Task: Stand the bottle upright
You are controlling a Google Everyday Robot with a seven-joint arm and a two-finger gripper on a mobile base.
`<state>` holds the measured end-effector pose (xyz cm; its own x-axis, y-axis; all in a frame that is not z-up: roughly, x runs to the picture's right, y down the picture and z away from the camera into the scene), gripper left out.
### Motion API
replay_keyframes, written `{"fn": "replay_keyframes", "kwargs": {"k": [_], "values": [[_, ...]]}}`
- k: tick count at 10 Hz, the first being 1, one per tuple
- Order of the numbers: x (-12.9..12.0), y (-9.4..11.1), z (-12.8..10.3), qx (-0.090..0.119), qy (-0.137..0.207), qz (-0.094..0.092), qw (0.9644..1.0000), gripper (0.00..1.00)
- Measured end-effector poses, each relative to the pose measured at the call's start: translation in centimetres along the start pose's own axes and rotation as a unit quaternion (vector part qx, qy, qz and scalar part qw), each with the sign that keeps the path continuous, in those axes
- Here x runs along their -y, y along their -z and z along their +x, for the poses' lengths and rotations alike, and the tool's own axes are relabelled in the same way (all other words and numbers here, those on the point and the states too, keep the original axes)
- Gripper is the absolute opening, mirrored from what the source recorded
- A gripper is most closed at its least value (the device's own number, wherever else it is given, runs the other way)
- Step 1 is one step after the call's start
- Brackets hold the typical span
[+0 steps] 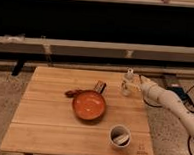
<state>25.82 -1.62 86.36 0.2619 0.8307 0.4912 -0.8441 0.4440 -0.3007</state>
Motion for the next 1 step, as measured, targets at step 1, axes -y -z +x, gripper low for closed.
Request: {"fn": "replay_keyframes", "kwargs": {"k": [1], "values": [[0.24,0.44,-0.14,0.002,0.002,-0.008,1.0000,0.70]]}}
